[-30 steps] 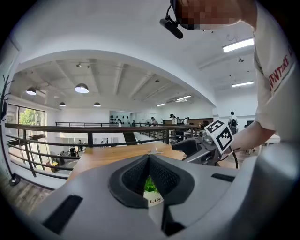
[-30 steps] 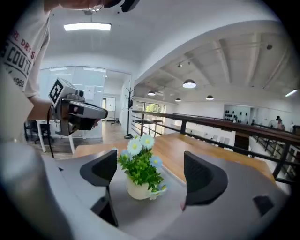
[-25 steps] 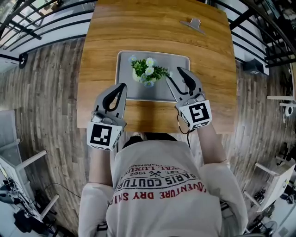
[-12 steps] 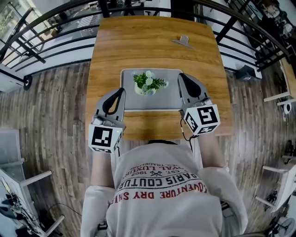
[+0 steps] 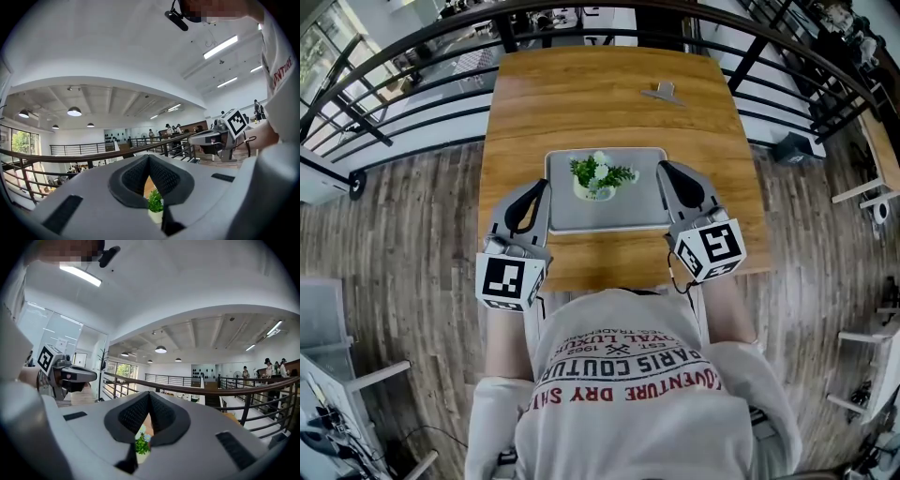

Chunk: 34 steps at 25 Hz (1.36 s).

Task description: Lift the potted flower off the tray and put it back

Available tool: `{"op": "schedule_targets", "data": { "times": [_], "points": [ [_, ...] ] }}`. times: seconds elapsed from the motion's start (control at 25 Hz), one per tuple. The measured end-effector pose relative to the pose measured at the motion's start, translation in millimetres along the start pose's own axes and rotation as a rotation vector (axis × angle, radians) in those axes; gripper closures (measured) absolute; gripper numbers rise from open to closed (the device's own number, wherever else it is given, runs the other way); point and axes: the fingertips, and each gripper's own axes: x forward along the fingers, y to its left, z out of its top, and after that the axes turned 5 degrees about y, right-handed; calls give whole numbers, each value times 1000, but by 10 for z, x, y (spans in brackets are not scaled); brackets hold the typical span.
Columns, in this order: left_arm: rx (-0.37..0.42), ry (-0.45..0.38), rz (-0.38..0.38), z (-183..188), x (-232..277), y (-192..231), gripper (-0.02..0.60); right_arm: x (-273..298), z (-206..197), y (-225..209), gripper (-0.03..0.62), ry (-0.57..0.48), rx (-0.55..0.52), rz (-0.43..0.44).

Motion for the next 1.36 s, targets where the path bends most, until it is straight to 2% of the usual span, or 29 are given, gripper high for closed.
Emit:
{"op": "schedule_targets", "data": {
  "times": [0.32,0.76,0.88,1.08,1.36],
  "points": [
    [-9,-3,-16,-13,-45,-8,569,15,-16,147,568,-2,-8,18],
    [-1,9,-31,-30,6,-97,569,-4,-92,75,568,5,19,-4],
    [2,8,-28,-4,23,-102,569,-2,-67,40,568,-8,12,-19],
    [-54,0,-8,15,-6,-40,569,-12,-66,28,568,-33,18,-16],
    [-35,12,1,-26,37,-10,569,12,-123,12,568,-29,21,-20]
  ]
}}
